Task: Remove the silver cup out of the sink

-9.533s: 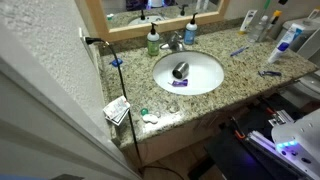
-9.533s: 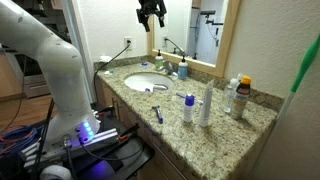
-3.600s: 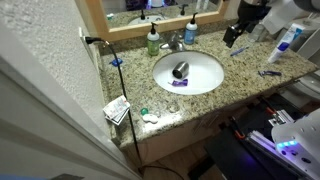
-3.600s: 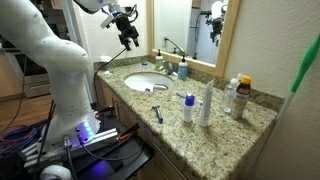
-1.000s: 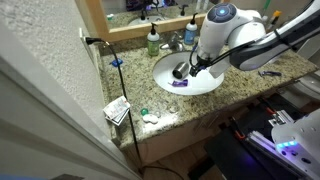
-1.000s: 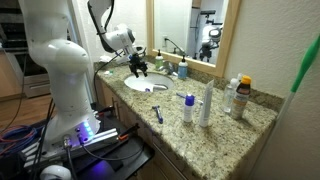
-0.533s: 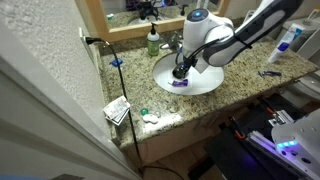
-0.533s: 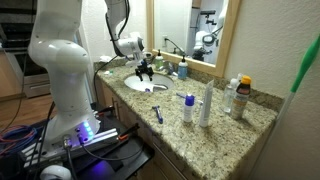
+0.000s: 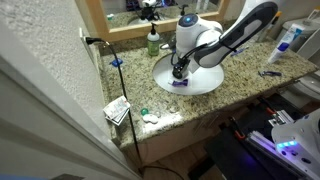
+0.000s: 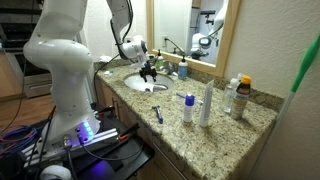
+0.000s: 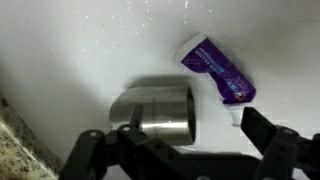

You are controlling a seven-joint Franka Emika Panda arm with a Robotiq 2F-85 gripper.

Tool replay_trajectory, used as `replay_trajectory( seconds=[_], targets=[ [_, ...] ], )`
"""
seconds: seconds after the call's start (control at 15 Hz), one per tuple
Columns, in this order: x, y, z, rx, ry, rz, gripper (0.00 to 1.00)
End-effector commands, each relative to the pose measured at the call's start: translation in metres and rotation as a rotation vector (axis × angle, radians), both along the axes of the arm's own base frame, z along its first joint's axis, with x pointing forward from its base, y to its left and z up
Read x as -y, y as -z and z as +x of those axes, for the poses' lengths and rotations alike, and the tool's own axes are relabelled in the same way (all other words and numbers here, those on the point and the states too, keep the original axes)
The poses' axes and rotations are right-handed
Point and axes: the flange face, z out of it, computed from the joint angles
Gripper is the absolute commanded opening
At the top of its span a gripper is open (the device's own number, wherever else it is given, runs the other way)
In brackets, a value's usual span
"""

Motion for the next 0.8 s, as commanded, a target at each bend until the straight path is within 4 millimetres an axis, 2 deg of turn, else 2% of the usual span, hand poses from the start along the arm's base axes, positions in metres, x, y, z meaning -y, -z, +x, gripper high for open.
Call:
replay_trajectory(
  seconds=[0.0,0.27,0.47,0.53,0.6,0.73],
  targets=[
    [0.005,0.031,0.014,0.112,0.041,-0.06,1.0],
    [0.004,0.058,0.015,0.164,0.109,-0.054,1.0],
    [0.004,0.057,0.01,0.237,0.143,-0.096,0.98],
    [0.003,0.053,0.009,0.284,0.139,-0.119,0.74],
    [0.003,0.052,0.009,0.318,0.141,-0.136,0.73],
    [0.002,0.053,0.007,0.362,0.154,-0.167,0.6]
  ],
)
